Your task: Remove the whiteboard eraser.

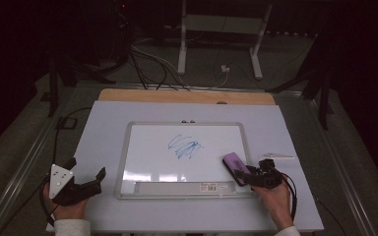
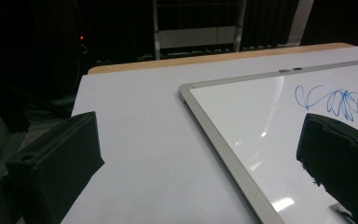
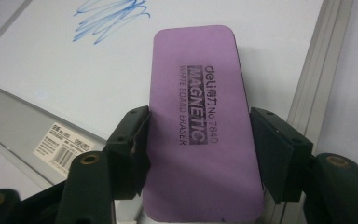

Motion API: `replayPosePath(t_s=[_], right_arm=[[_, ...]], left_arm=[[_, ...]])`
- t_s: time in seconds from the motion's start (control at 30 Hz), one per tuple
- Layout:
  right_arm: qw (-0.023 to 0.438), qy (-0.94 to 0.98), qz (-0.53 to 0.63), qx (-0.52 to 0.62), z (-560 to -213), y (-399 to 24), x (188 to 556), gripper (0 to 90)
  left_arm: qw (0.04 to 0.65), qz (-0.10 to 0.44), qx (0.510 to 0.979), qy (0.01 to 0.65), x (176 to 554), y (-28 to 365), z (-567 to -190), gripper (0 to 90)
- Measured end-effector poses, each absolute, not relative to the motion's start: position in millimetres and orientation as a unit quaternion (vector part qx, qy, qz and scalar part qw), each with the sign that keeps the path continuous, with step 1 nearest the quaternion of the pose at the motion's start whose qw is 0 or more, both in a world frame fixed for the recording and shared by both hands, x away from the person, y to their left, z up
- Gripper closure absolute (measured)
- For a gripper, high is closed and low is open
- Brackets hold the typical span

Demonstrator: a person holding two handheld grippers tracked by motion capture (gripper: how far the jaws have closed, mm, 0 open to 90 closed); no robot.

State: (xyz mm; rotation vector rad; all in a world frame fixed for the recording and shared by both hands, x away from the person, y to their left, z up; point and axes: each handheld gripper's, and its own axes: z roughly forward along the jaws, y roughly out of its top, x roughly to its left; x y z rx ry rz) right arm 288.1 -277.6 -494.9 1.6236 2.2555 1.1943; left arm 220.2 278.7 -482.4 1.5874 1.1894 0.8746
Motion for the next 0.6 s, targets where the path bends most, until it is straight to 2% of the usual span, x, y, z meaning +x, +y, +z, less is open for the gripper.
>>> replayPosePath(t_s=[0.6], right_arm=[[0.086, 0.733, 0.432, 0.519, -467.9, -273.8, 291.2, 41.1]], left_arm=[[0.466, 0.356, 0.649, 0.485, 220.4, 278.0, -483.2, 0.6]])
